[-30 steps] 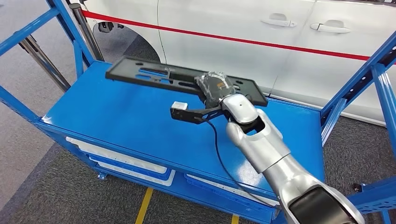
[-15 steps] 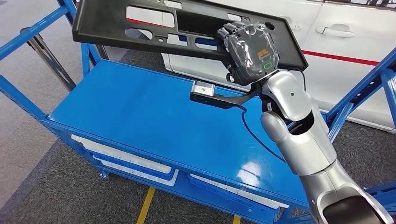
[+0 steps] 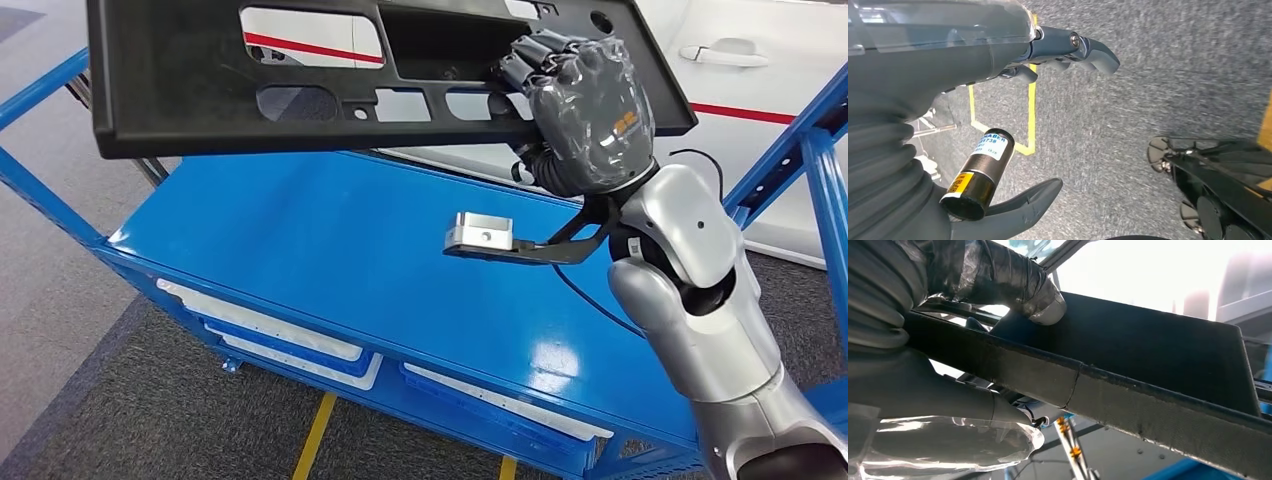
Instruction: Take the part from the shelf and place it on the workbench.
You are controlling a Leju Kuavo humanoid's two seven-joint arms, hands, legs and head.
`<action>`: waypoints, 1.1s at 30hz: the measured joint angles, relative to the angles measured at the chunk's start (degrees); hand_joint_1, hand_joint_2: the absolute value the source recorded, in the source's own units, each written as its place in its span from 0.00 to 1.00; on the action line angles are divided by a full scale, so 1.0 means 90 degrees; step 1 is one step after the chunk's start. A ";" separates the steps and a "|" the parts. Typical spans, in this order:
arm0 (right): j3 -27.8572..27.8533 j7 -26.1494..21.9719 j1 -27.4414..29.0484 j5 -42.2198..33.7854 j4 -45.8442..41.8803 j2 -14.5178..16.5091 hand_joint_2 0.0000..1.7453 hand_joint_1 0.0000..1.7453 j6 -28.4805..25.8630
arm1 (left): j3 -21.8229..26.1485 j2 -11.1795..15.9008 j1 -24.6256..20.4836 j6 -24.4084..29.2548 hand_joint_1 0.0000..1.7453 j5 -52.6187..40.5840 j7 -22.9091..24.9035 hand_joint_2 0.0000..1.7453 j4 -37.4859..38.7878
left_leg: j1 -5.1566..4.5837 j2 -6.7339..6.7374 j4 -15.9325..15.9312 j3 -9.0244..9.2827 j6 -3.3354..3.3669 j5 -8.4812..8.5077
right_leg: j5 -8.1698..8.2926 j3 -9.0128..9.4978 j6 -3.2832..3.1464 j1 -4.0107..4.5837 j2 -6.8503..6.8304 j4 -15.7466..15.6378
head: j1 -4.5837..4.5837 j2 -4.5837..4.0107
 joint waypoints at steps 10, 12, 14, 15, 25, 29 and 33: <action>-0.0066 -0.0056 0.0071 -0.0133 -0.0442 -0.0264 1.00 1.00 0.0012 | 0.0039 -0.0018 -0.0022 0.0002 0.00 -0.0005 0.0026 1.00 -0.0002 | -0.0026 0.0029 -0.1882 0.0948 0.0263 0.0869 | 0.0108 -0.0276 0.0310 0.0000 0.0010 0.0106 | 0.0010 0.0000; -0.0077 -0.0056 0.0082 -0.0139 -0.0466 -0.0307 1.00 1.00 0.0013 | 0.0054 -0.0027 -0.0038 0.0001 0.00 -0.0005 0.0026 1.00 -0.0002 | -0.0025 0.0054 -0.1919 0.0787 0.0351 0.1039 | -0.0512 -0.0451 0.0331 0.0005 0.0050 0.0679 | 0.0012 0.0000; -0.0080 -0.0056 0.0100 -0.0141 -0.0477 -0.0330 1.00 1.00 0.0014 | 0.0071 -0.0027 -0.0044 0.0004 0.00 -0.0005 0.0026 1.00 -0.0002 | -0.0042 0.0056 -0.1906 0.0589 0.0377 0.1176 | -0.1017 -0.0598 0.0344 0.0003 0.0058 0.1462 | 0.0012 0.0000; -0.0080 -0.0056 0.0111 -0.0141 -0.0477 -0.0344 1.00 1.00 0.0014 | 0.0077 -0.0027 -0.0043 0.0005 0.00 -0.0005 0.0026 1.00 -0.0002 | -0.0047 0.0056 -0.1892 0.0487 0.0373 0.1240 | -0.1046 -0.0589 0.0348 0.0002 0.0059 0.1706 | 0.0012 0.0000; -0.0132 -0.0072 0.0177 -0.0348 -0.0651 -0.0430 1.00 1.00 0.0014 | 0.0142 -0.0046 -0.0043 -0.0008 0.00 -0.0046 0.0007 1.00 -0.0017 | -0.0070 0.0013 -0.1662 -0.0084 0.0109 0.1566 | -0.0579 0.0812 0.0121 0.0028 0.0045 -0.0170 | 0.0004 0.0000; -0.0160 -0.0064 0.0248 -0.0395 -0.0668 -0.0481 1.00 1.00 0.0026 | 0.0149 -0.0041 -0.0027 -0.0013 0.00 -0.0096 -0.0054 1.00 -0.0034 | -0.0022 0.0019 -0.0419 -0.0433 0.0000 0.0467 | -0.0293 0.0481 0.0013 -0.0001 0.0009 -0.0152 | -0.0001 0.0000; -0.0204 -0.0051 0.0373 -0.0485 -0.0665 -0.0553 1.00 1.00 0.0091 | 0.0155 -0.0041 -0.0036 -0.0029 0.00 -0.0135 -0.0070 1.00 -0.0056 | -0.0012 0.0021 -0.0243 0.0009 -0.0007 0.0793 | -0.0054 0.0094 0.0051 0.0009 -0.0023 -0.0055 | -0.0001 0.0000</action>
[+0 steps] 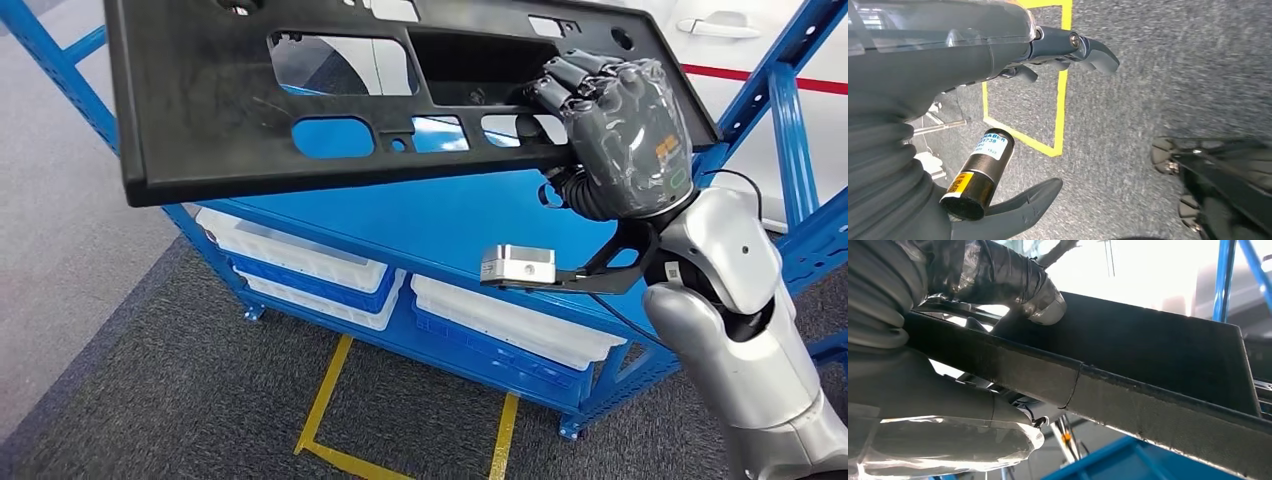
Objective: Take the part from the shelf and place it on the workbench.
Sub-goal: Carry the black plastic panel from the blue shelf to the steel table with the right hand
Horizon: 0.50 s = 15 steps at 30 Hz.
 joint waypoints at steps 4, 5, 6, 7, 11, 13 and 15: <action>-0.0103 -0.0001 0.0061 -0.0073 -0.0002 -0.0063 1.00 1.00 0.0029 | 0.0023 -0.0001 -0.0016 -0.0054 0.00 -0.0020 0.0023 1.00 -0.0069 | -0.0052 -0.0016 -0.1472 0.1006 0.0097 -0.0110 | 0.0205 -0.0188 0.0120 0.0014 -0.0014 0.0048 | 0.0004 0.0000; -0.0118 -0.0002 0.0078 -0.0081 -0.0002 -0.0073 1.00 1.00 0.0030 | 0.0029 -0.0002 -0.0015 -0.0072 0.00 -0.0025 0.0036 1.00 -0.0086 | -0.0067 -0.0020 -0.1563 0.1024 0.0126 -0.0095 | 0.0268 -0.0193 0.0158 0.0011 -0.0019 0.0025 | 0.0006 0.0000; -0.0126 -0.0002 0.0107 -0.0086 0.0001 -0.0089 1.00 1.00 0.0030 | 0.0036 -0.0007 -0.0016 -0.0087 0.00 -0.0030 0.0049 1.00 -0.0098 | -0.0056 -0.0009 -0.1579 0.0984 0.0168 -0.0025 | 0.0301 -0.0202 0.0197 0.0005 -0.0015 0.0010 | 0.0007 0.0000; -0.0133 -0.0002 0.0137 -0.0089 0.0003 -0.0107 1.00 1.00 0.0030 | 0.0048 -0.0012 -0.0017 -0.0099 0.00 -0.0032 0.0061 1.00 -0.0113 | -0.0045 0.0005 -0.1613 0.0943 0.0220 0.0046 | 0.0239 -0.0232 0.0228 0.0001 0.0002 0.0044 | 0.0009 0.0000; -0.0175 0.0010 0.0255 -0.0091 0.0010 -0.0168 1.00 1.00 0.0030 | 0.0107 -0.0022 -0.0026 -0.0120 0.00 -0.0046 0.0075 1.00 -0.0181 | -0.0033 0.0044 -0.1649 0.0593 0.0378 0.0384 | -0.0863 -0.0544 0.0289 -0.0006 0.0071 0.1170 | 0.0014 0.0000; -0.0191 0.0025 0.0330 -0.0091 0.0019 -0.0185 1.00 1.00 0.0028 | 0.0132 -0.0022 -0.0024 -0.0143 0.00 -0.0053 0.0074 1.00 -0.0205 | -0.0046 0.0043 -0.1623 0.0359 0.0370 0.0544 | -0.0976 -0.0559 0.0303 -0.0005 0.0072 0.1742 | 0.0015 0.0000; -0.0207 0.0043 0.0388 -0.0085 0.0030 -0.0190 1.00 1.00 0.0025 | 0.0149 -0.0028 -0.0022 -0.0185 0.00 -0.0053 0.0070 1.00 -0.0222 | -0.0050 0.0042 -0.1569 0.0131 0.0345 0.0681 | -0.0617 -0.0208 0.0288 -0.0004 0.0072 0.1554 | 0.0015 0.0000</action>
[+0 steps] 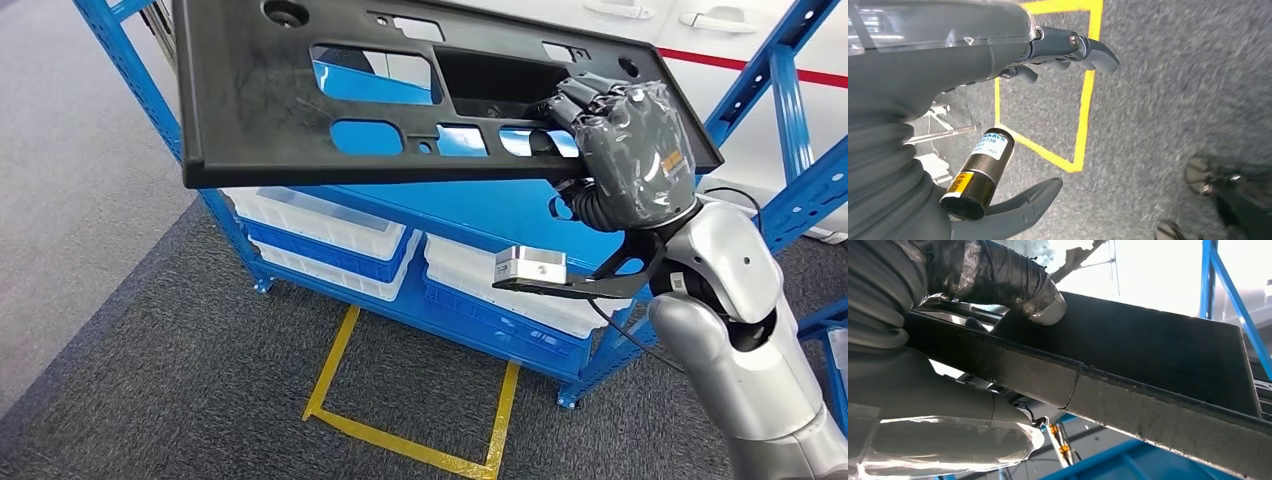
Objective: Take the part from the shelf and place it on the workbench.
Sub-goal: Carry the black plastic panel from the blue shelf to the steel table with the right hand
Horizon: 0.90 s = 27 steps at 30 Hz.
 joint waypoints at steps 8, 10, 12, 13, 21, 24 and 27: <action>-0.0058 0.0033 0.0092 0.0079 0.0057 0.0001 1.00 1.00 0.0000 | 0.0065 -0.0035 0.0011 -0.0072 0.00 -0.0007 0.0001 1.00 -0.0097 | -0.0002 -0.0033 0.0173 -0.0363 -0.0263 0.0178 | 0.0129 0.0960 -0.0230 0.0032 -0.0024 -0.1749 | -0.0001 0.0000; -0.0058 0.0041 0.0099 0.0098 0.0080 -0.0003 1.00 1.00 0.0003 | 0.0083 -0.0035 0.0017 -0.0088 0.00 -0.0016 0.0003 1.00 -0.0117 | 0.0026 -0.0035 0.0745 -0.0515 -0.0336 -0.0487 | 0.0302 0.0784 -0.0300 0.0014 -0.0063 -0.1756 | -0.0012 0.0000; -0.0058 0.0059 0.0105 0.0107 0.0100 -0.0008 1.00 1.00 0.0007 | 0.0090 -0.0041 0.0016 -0.0105 0.00 -0.0019 0.0005 1.00 -0.0127 | 0.0050 -0.0033 0.1536 -0.0622 -0.0394 -0.0989 | 0.0464 0.0580 -0.0315 0.0017 -0.0085 -0.1739 | -0.0016 0.0000; -0.0058 0.0067 0.0108 0.0106 0.0111 -0.0008 1.00 1.00 0.0012 | 0.0092 -0.0043 0.0012 -0.0114 0.00 -0.0019 0.0006 1.00 -0.0135 | 0.0059 -0.0032 0.1802 -0.0604 -0.0414 -0.0995 | 0.0542 0.0468 -0.0307 0.0019 -0.0096 -0.1719 | -0.0016 0.0000; -0.0079 0.0072 0.0119 0.0070 0.0152 -0.0018 1.00 1.00 0.0074 | 0.0128 -0.0072 -0.0037 -0.0175 0.00 -0.0019 0.0007 1.00 -0.0266 | 0.0001 0.0061 -0.0058 0.0938 -0.0239 -0.0769 | 0.1019 -0.0050 -0.0092 0.0026 -0.0249 -0.1607 | -0.0011 0.0000; -0.0080 0.0072 0.0139 0.0049 0.0175 -0.0026 1.00 1.00 0.0091 | 0.0151 -0.0098 -0.0035 -0.0190 0.00 -0.0019 0.0008 1.00 -0.0299 | 0.0033 0.0044 -0.0134 0.0774 -0.0071 -0.0526 | 0.0648 -0.0191 -0.0006 0.0011 -0.0143 -0.1348 | -0.0007 0.0000; -0.0080 0.0072 0.0158 0.0039 0.0196 -0.0035 1.00 1.00 0.0107 | 0.0153 -0.0109 -0.0034 -0.0228 0.00 -0.0019 0.0006 1.00 -0.0338 | 0.0017 0.0009 -0.0116 0.0487 0.0013 -0.0295 | -0.0243 -0.0455 0.0018 0.0001 -0.0016 -0.0207 | -0.0002 0.0000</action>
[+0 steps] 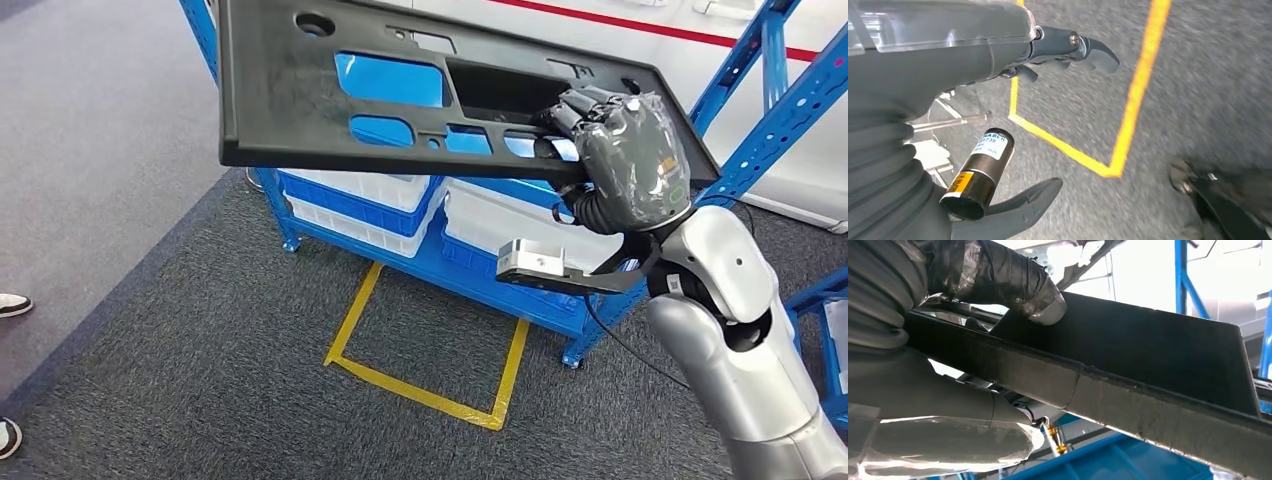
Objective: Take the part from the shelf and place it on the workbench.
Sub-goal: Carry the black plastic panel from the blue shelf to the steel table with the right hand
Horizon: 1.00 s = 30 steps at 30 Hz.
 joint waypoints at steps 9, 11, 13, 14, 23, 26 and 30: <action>0.0000 0.0000 0.0003 -0.0005 0.0025 -0.0002 1.00 1.00 0.0013 | 0.0038 -0.0089 0.0004 -0.0109 0.00 0.0000 -0.0012 1.00 -0.0106 | -0.0007 -0.0211 0.0140 -0.0661 -0.0194 0.0525 | 0.0333 0.1415 -0.0119 0.0064 0.0224 -0.1554 | -0.0004 0.0000; 0.0000 0.0000 0.0000 -0.0006 0.0033 -0.0001 1.00 1.00 0.0013 | 0.0047 -0.0094 0.0024 -0.0112 0.00 0.0000 -0.0010 1.00 -0.0129 | -0.0002 -0.0217 0.0151 -0.0731 -0.0272 0.0497 | 0.0450 0.1346 -0.0178 0.0035 0.0134 -0.1595 | -0.0005 0.0000; 0.0000 0.0000 -0.0002 -0.0006 0.0038 -0.0001 1.00 1.00 0.0015 | 0.0052 -0.0094 0.0030 -0.0113 0.00 0.0000 -0.0010 1.00 -0.0143 | 0.0015 -0.0150 0.0585 -0.0911 -0.0354 0.0032 | 0.0569 0.1241 -0.0257 -0.0007 0.0027 -0.1625 | -0.0016 0.0000; 0.0000 0.0000 -0.0002 -0.0006 0.0039 -0.0001 1.00 1.00 0.0015 | 0.0052 -0.0095 0.0030 -0.0114 0.00 0.0000 -0.0010 1.00 -0.0147 | 0.0029 -0.0112 0.0989 -0.1034 -0.0393 -0.0295 | 0.0618 0.1173 -0.0280 -0.0003 -0.0017 -0.1617 | -0.0022 0.0000; 0.0000 0.0002 -0.0031 -0.0008 0.0044 0.0000 1.00 1.00 0.0016 | 0.0053 -0.0112 -0.0003 -0.0168 0.00 0.0000 -0.0018 1.00 -0.0243 | 0.0028 0.0134 0.0328 0.0113 -0.0420 -0.0333 | 0.0896 0.0614 -0.0130 0.0020 -0.0381 -0.1347 | -0.0023 0.0000; 0.0001 0.0003 -0.0035 -0.0008 0.0048 0.0000 1.00 1.00 0.0017 | 0.0069 -0.0124 0.0011 -0.0177 0.00 0.0000 -0.0018 1.00 -0.0270 | 0.0015 0.0051 0.0158 0.0074 -0.0238 -0.0245 | 0.0932 0.0538 -0.0014 0.0005 -0.0390 -0.1345 | -0.0021 0.0000; 0.0002 0.0006 -0.0024 -0.0008 0.0059 -0.0006 1.00 1.00 0.0018 | 0.0090 -0.0132 0.0013 -0.0210 0.00 0.0000 -0.0018 1.00 -0.0301 | 0.0009 -0.0035 0.0112 -0.0177 -0.0009 -0.0006 | -0.0070 0.0193 0.0014 -0.0003 -0.0016 -0.0187 | -0.0017 0.0000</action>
